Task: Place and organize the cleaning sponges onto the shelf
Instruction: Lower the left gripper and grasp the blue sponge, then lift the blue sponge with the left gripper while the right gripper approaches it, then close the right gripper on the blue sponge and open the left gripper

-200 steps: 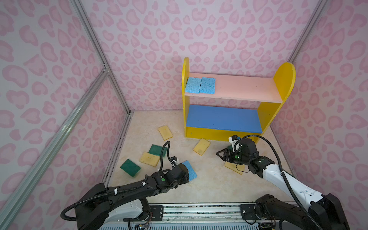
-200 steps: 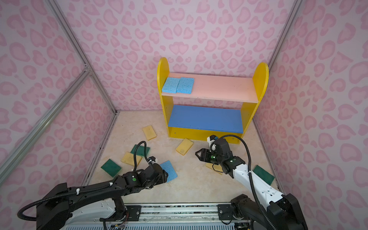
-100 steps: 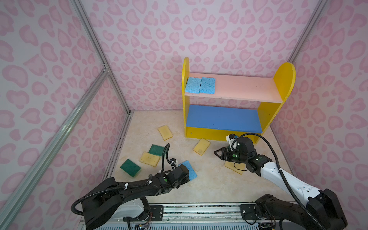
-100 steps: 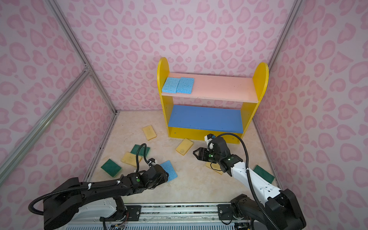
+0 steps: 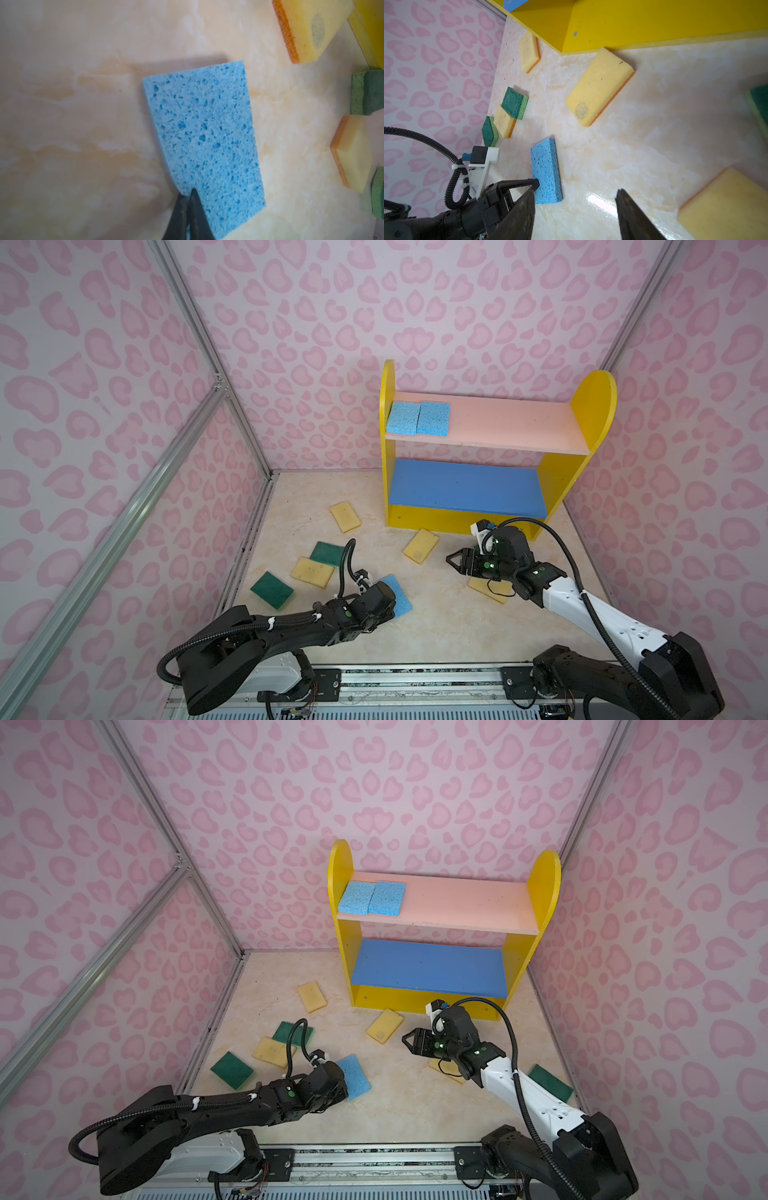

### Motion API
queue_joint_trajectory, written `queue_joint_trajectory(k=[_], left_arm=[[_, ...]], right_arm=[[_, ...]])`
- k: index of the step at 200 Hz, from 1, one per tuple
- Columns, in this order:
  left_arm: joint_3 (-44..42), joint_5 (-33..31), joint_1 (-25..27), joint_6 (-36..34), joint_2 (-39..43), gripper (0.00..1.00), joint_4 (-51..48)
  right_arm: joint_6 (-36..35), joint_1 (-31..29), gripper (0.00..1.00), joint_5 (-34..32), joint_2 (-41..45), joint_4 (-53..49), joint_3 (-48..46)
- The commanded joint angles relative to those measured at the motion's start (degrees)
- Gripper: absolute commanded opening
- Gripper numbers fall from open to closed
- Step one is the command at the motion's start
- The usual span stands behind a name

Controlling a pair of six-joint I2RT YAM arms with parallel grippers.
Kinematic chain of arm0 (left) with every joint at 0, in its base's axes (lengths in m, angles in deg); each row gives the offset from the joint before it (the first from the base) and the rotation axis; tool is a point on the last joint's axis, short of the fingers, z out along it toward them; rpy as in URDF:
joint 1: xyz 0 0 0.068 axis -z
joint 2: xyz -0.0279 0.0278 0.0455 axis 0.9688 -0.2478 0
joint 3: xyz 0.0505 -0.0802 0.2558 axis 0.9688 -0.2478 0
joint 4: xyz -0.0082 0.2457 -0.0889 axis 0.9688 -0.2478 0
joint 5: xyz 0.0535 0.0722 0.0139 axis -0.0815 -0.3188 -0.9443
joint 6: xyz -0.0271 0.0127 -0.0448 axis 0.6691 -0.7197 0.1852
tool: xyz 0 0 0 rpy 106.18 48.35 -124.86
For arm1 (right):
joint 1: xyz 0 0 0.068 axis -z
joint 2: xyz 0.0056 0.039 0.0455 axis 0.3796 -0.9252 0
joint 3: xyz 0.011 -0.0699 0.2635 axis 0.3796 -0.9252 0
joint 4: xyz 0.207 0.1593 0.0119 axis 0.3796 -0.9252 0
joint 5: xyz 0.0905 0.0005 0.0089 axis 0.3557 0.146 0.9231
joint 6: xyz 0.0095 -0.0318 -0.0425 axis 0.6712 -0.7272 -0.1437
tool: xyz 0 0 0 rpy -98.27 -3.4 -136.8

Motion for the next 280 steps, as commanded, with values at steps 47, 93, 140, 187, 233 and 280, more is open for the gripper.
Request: queue_joint_trajectory(k=[47,93,140,187,233,280], left_arm=[[2.2,1.4,-3.5,-5.8,7.2,0.03,-2.7],[5.6,6.6,-9.7,-11.5,12.3,0.03,-5.0],[9.9,11.5,-14.4,-15.9,12.7,0.03,-6.6],[13.4,14.3,-16.6,-17.0,11.8,0.03,-6.3],[15.7,16.0,-17.5,-17.3,10.6,0.03,-6.2],[14.2,16.2,-17.5,-16.5,11.7,0.03,-5.5]], right_arm=[[2.7,-2.9,0.77,-0.9,3.6,3.8,-2.8],[6.1,-8.2,0.77,-0.5,4.6,9.6,-5.0],[9.2,-12.8,0.77,1.1,3.4,20.1,-6.3],[10.7,-16.6,0.61,1.9,-3.2,24.7,-3.5],[11.5,-17.9,0.54,1.7,-7.3,27.3,-1.5],[10.8,-17.8,0.45,1.6,-9.5,26.2,0.8]])
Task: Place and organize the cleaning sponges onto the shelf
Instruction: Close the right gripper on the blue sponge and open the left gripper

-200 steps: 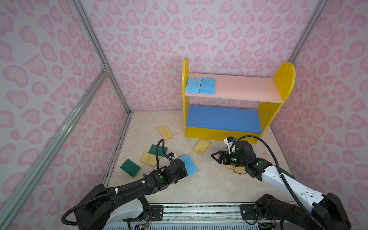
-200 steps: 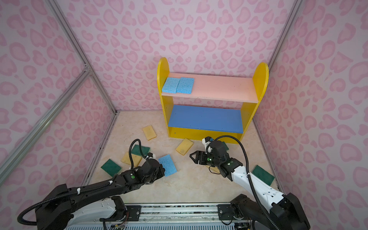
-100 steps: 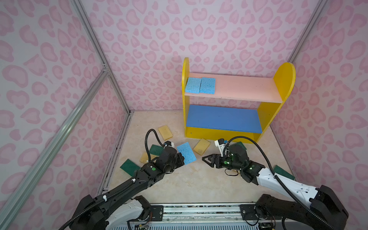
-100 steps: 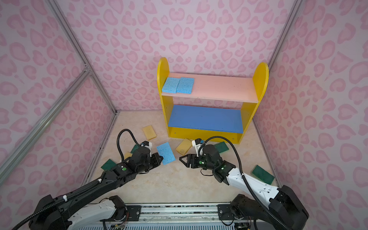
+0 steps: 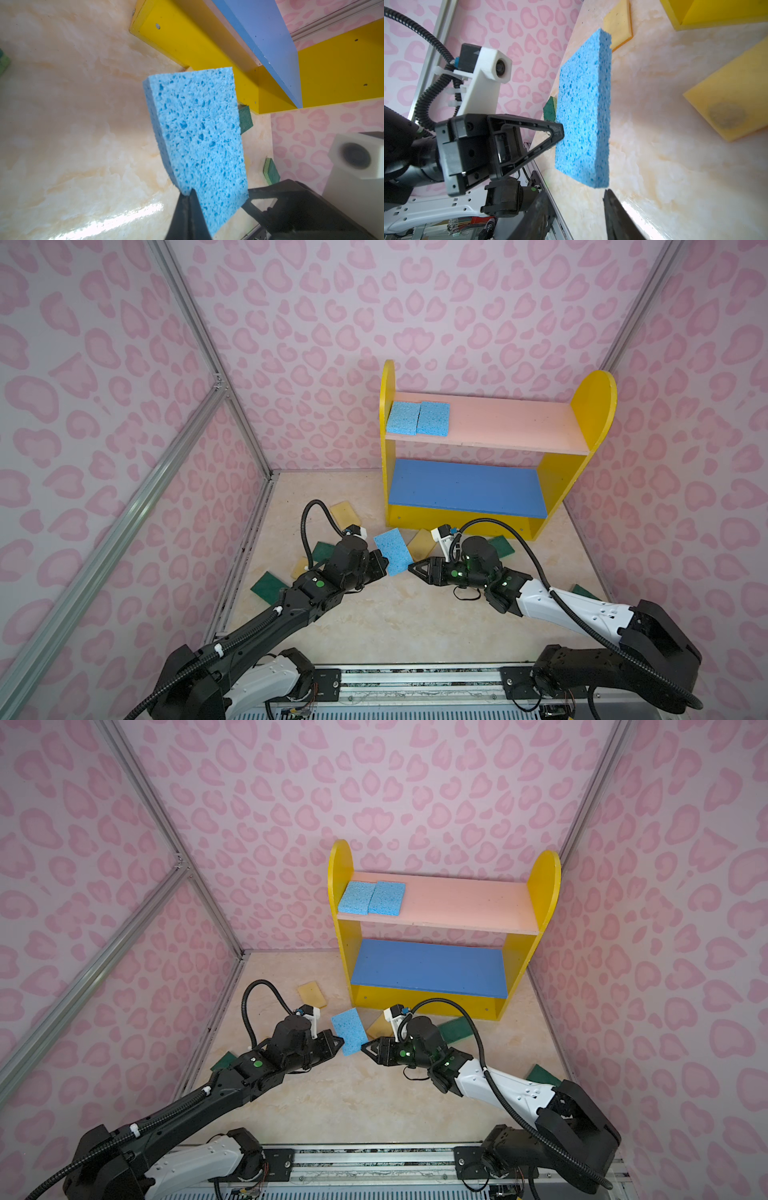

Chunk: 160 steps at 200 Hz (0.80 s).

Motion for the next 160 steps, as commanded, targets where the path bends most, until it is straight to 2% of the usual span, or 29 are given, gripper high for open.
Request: queue_joint_trajectory(k=[1,23,59,78,91,126,160], left_arm=[[-0.5,0.6,-0.1,0.2,0.7,0.03,0.9],[-0.6,0.3,-0.1,0.4,1.4,0.03,0.6],[-0.7,-0.5,-0.3,0.4,3.0,0.03,0.1],[-0.5,-0.5,-0.4,0.3,3.3,0.03,-0.1],[-0.6,-0.6,-0.5,0.2,3.3,0.03,-0.1],[-0.8,0.1,-0.5,0.4,2.7,0.03,0.3],[-1.1,0.6,-0.5,0.4,2.7,0.03,0.8]], right_arm=[[-0.2,0.0,0.45,0.0,-1.0,1.4,0.7],[0.1,0.0,0.46,0.0,-2.3,1.6,1.3],[0.1,0.0,0.54,-0.2,-3.6,1.1,2.1],[0.5,0.1,0.55,-0.2,-3.9,1.4,2.1],[0.6,0.1,0.52,-0.2,-4.0,1.7,2.2],[0.6,0.1,0.34,0.2,-4.2,1.9,3.1],[0.9,0.2,0.24,0.3,-4.9,2.8,3.5]])
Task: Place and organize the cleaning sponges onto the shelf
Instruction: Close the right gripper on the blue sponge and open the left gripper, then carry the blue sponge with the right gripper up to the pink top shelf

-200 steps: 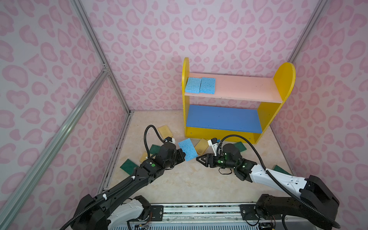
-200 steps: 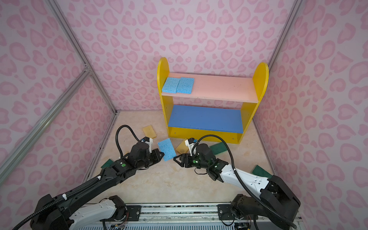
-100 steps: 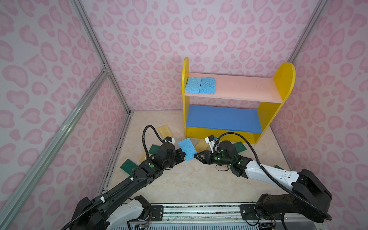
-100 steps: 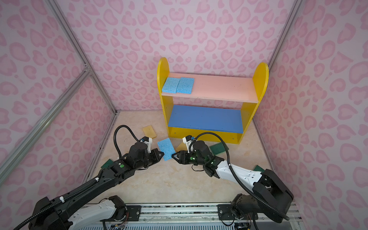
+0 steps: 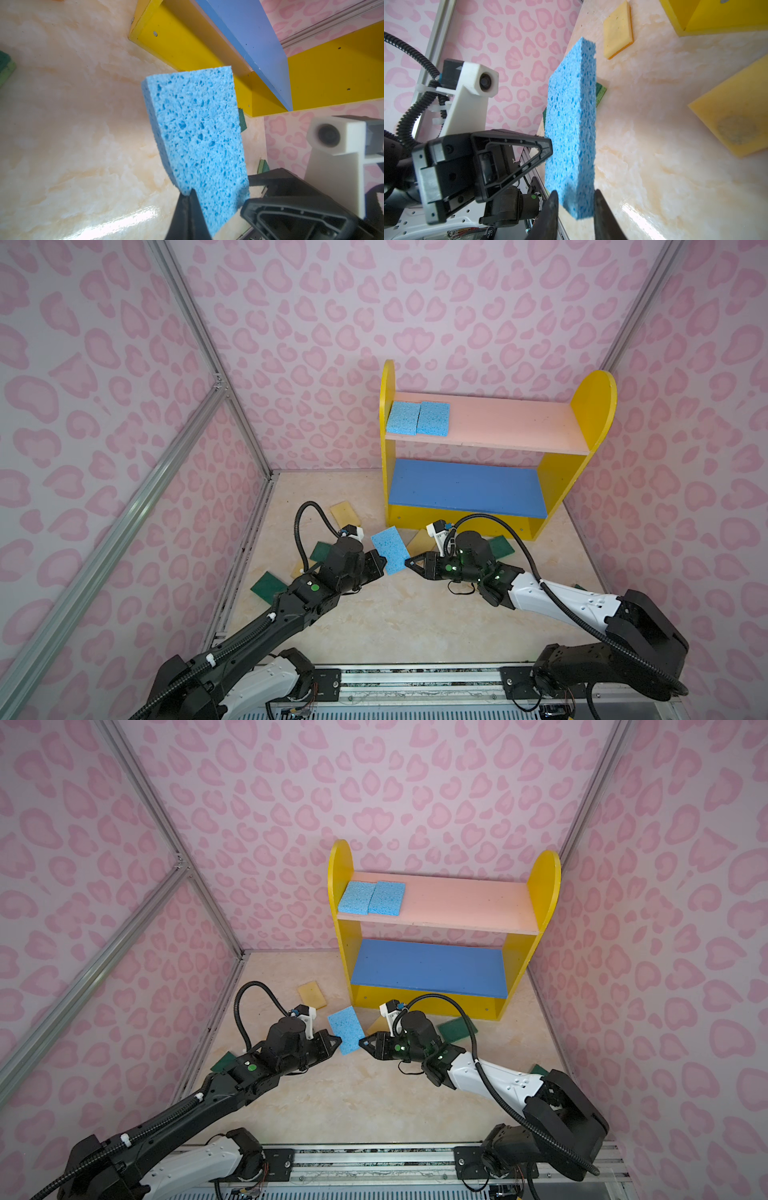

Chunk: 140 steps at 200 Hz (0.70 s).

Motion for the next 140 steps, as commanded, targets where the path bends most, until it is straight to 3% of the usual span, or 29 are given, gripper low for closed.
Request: queue_joint_trajectory(k=[1,30,36,42,49,64,140], left_arm=[[-0.3,0.6,0.0,0.0,0.0,0.03,0.9],[0.0,0.6,-0.1,-0.5,0.3,0.03,0.4],[0.1,0.6,-0.1,-0.7,0.4,0.08,0.3],[0.1,0.6,-0.1,-1.1,0.6,0.24,0.2],[0.2,0.6,-0.1,-1.6,0.8,0.52,0.2],[-0.2,-0.6,0.0,-2.4,2.2,1.00,-0.6],[-3.9,-11.0,-0.5,-4.9,11.3,0.98,-7.7]], right_arm=[[0.4,0.0,0.24,0.3,-0.7,2.1,0.4],[0.4,0.0,0.11,0.2,-0.5,2.2,0.2],[0.5,0.0,0.09,0.1,-0.3,2.2,0.0],[0.5,-0.1,0.07,0.0,0.0,1.9,0.1],[0.4,0.0,0.06,-0.2,0.5,1.5,0.0],[-0.2,0.0,0.05,-0.8,1.9,0.0,0.3],[-9.0,1.4,0.06,-10.4,17.7,-19.0,3.9]])
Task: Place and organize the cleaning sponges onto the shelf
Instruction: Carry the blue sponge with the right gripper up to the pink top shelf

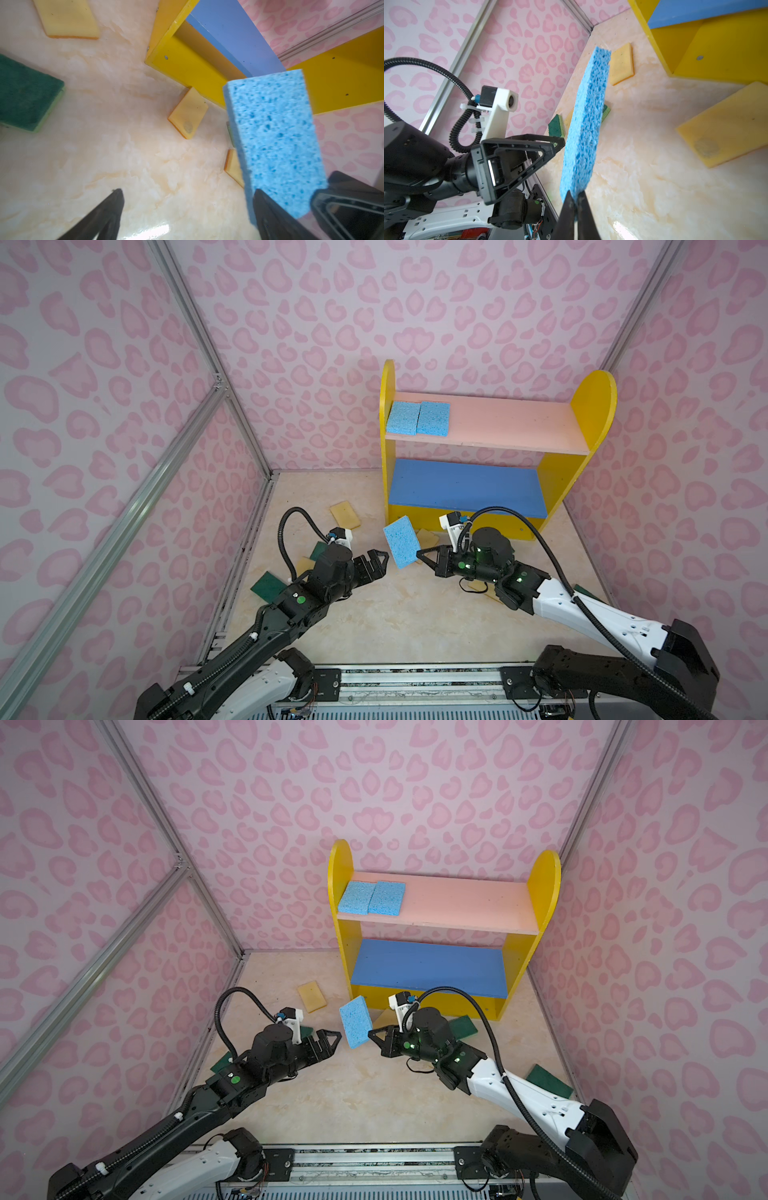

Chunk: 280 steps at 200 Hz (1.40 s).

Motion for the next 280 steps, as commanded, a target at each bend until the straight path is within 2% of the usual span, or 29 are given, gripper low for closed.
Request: queue_joint_trajectory(k=[1,47,89,128,167,204,280], left_arm=[[-1.4,-4.5,-0.2,-1.4,1.8,0.98,-2.8],[-2.7,-4.4,-0.2,-2.1,1.0,0.98,-3.0],[-2.7,-4.0,-0.2,-3.5,-0.6,0.98,-2.2],[-3.0,-3.4,-0.3,-4.3,-1.0,0.98,-1.9],[-4.1,-2.8,-0.3,-4.8,-0.9,0.98,-1.1],[-4.8,-2.6,-0.3,-5.6,-0.6,0.98,-1.0],[-5.3,-3.2,-0.3,-6.7,0.9,0.98,-1.1]], right_arm=[[-3.8,1.0,0.06,-5.0,4.2,-6.9,1.0],[-7.2,6.3,0.06,-7.0,13.2,-17.6,8.8],[-9.5,12.8,0.05,-5.7,12.4,-23.2,20.9],[-8.3,20.0,0.05,-2.1,6.7,-25.0,31.9],[-7.1,24.6,0.05,0.0,-2.0,-29.2,44.5],[-5.1,28.8,0.05,3.3,-10.0,-29.4,51.5],[-3.8,30.9,0.06,6.6,-21.9,-31.3,61.2]])
